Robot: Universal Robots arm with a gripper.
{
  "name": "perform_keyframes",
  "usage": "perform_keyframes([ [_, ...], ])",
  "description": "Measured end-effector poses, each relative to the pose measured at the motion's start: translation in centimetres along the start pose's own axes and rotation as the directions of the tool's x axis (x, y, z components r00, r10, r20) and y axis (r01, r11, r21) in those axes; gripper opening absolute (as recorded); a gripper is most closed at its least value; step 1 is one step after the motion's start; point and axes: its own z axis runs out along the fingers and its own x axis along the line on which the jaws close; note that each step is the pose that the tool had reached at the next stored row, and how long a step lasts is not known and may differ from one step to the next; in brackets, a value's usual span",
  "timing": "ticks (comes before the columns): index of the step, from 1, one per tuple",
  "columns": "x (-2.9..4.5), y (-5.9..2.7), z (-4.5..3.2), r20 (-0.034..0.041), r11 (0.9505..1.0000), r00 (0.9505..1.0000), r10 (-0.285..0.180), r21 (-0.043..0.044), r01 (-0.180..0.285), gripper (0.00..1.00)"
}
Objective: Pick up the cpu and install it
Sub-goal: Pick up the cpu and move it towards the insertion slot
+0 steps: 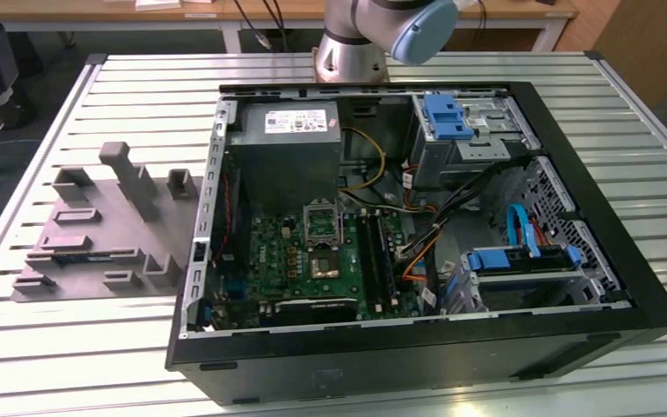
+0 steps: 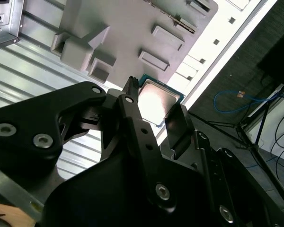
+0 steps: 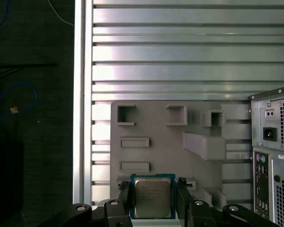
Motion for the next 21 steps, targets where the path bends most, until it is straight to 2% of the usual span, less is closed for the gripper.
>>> perform_keyframes([
  [21,-1.04,0.02,0.01,-0.0001,1.0000,1.0000,0.000,0.0001,0.000,0.47],
])
